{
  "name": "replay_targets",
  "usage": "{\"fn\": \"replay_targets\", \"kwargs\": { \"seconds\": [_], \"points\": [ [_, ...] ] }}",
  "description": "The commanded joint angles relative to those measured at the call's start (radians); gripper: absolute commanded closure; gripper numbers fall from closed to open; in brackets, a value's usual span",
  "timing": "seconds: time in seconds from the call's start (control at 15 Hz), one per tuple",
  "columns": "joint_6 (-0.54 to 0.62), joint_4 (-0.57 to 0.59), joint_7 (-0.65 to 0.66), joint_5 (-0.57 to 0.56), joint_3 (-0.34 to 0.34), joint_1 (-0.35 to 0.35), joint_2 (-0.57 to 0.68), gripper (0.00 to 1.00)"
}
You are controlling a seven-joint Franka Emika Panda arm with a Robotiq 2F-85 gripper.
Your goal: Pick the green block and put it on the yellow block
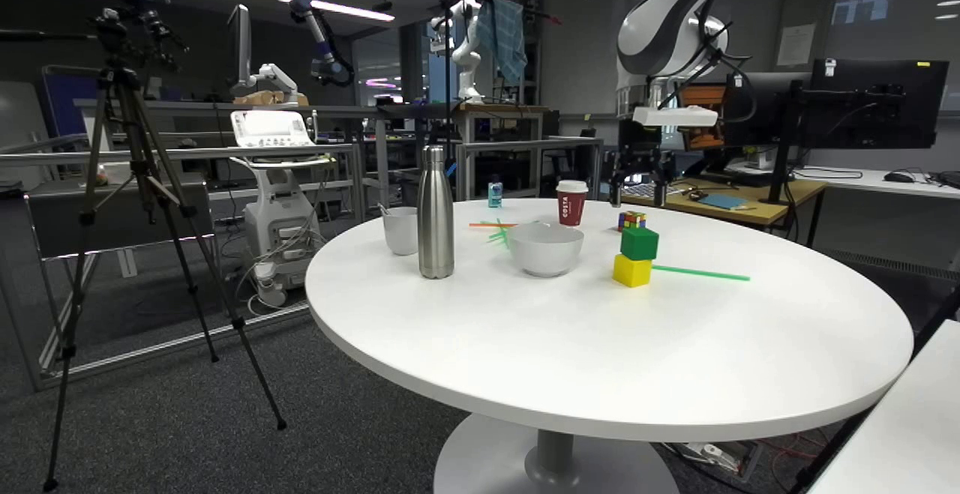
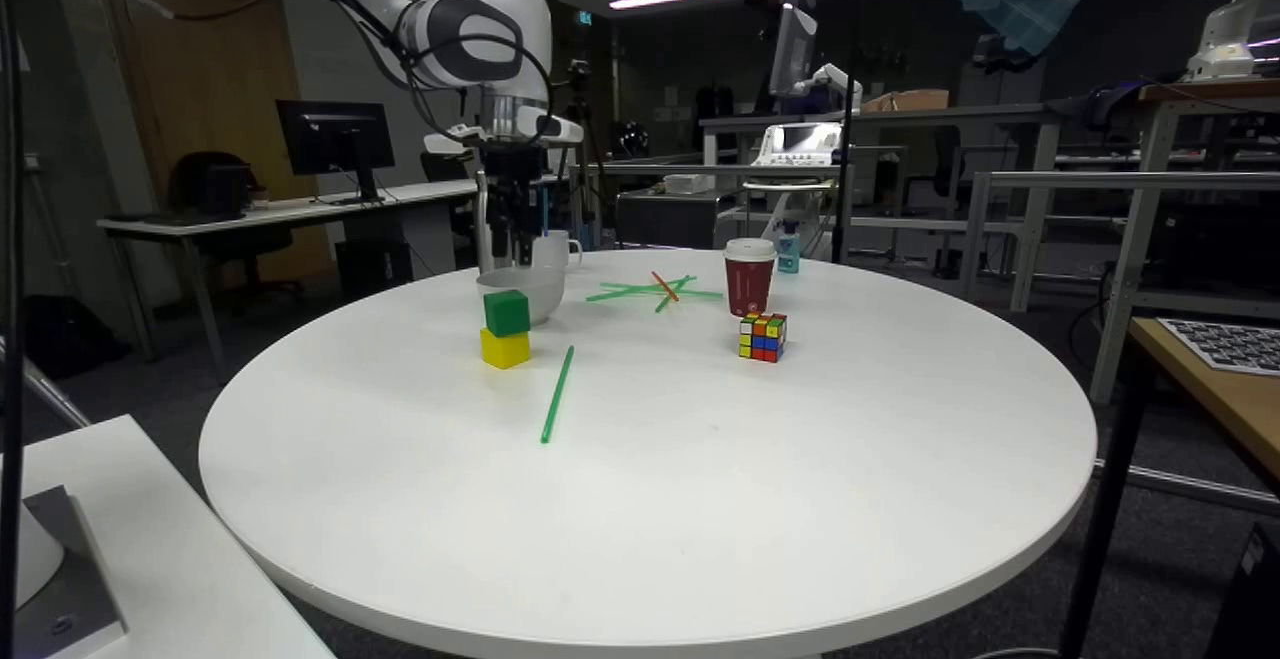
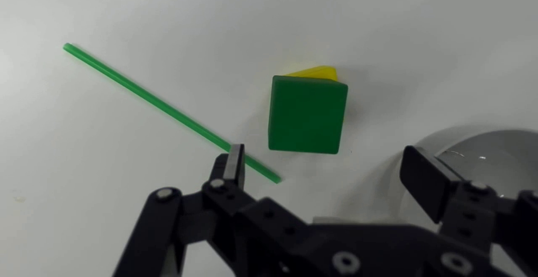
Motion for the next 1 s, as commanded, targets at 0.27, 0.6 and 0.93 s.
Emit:
{"fn": "replay_targets", "kwargs": {
  "seconds": [0.27, 0.6, 0.93],
  "points": [
    [0.083, -0.056, 0.070, -0.037, -0.006, 0.002, -0.110, 0.00],
    [0.112, -0.063, 0.090, -0.046, -0.006, -0.004, -0.145, 0.00],
    [0.078, -0.026, 0.056, -0.022, 0.000, -0.008, -0.114, 0.00]
  ]
}}
